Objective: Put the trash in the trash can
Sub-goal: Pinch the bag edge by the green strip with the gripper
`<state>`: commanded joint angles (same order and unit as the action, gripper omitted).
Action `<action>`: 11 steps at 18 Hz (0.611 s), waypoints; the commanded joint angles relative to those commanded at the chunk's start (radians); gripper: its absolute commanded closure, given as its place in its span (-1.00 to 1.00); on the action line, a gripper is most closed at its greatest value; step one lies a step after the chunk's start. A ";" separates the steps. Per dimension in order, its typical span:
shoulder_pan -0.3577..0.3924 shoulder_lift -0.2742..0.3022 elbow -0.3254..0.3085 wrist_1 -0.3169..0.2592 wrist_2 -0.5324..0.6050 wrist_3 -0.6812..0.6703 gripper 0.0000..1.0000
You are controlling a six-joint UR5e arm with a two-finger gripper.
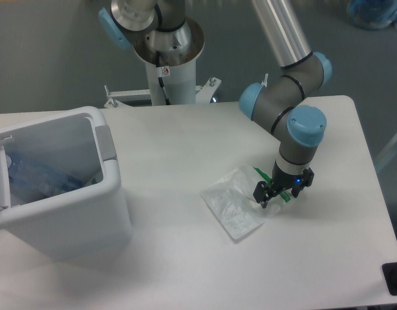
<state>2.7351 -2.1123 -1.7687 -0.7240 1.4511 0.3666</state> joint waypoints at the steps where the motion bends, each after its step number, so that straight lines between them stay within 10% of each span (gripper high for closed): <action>1: -0.002 0.000 0.000 0.000 0.006 0.002 -1.00; 11: -0.002 -0.002 0.000 0.000 0.020 -0.002 -1.00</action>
<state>2.7336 -2.1138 -1.7687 -0.7240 1.4711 0.3651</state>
